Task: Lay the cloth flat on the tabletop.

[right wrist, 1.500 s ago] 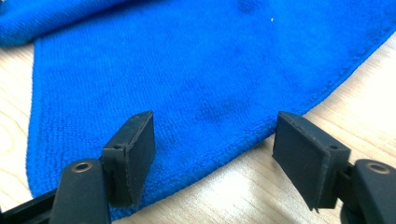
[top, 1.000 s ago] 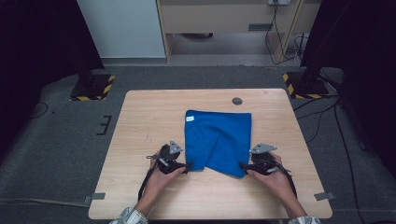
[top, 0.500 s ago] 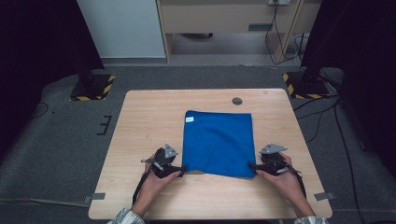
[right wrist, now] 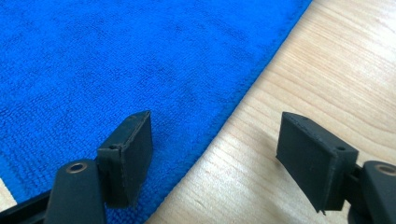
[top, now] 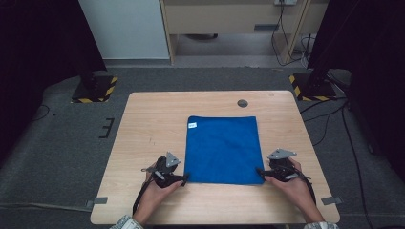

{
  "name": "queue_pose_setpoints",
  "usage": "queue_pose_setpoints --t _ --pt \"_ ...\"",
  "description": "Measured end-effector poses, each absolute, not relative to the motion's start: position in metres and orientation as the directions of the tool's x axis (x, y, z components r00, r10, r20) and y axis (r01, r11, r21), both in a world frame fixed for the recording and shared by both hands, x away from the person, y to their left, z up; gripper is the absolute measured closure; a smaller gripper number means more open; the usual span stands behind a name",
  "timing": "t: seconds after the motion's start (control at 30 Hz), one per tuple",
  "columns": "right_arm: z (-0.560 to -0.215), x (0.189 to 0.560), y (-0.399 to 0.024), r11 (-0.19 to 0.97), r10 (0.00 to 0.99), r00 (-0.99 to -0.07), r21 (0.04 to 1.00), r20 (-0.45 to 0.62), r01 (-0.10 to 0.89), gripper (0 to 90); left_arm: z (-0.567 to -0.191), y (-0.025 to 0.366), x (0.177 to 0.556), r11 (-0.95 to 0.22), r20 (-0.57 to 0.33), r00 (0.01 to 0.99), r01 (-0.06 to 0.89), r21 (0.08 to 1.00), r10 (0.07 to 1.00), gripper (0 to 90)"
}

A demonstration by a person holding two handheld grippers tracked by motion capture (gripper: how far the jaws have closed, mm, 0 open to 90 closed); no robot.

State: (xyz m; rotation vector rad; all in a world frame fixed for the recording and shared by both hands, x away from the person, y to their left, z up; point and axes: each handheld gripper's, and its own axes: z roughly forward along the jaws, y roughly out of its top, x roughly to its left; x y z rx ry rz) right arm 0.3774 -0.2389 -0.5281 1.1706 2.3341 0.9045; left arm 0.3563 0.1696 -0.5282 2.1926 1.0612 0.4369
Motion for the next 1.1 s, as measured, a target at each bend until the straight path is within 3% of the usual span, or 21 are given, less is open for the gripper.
queue_pose_setpoints --t 0.47,0.67,1.1 --pt "-0.527 0.362 -0.243 0.457 0.802 -0.596 0.680 -0.036 0.573 26.3 -0.527 0.172 0.344 -0.474 0.014 0.631 0.568 0.673 0.776 21.3" --pt "-0.527 0.364 -0.244 0.429 0.805 -0.593 0.696 -0.006 0.575 14.9 -0.525 0.173 0.348 -0.462 -0.003 0.629 0.574 0.676 0.778 14.9" --pt "-0.511 0.368 -0.222 0.346 0.784 -0.618 0.790 0.052 0.506 8.6 -0.514 0.183 0.359 -0.361 -0.074 0.616 0.550 0.753 0.784 6.2"
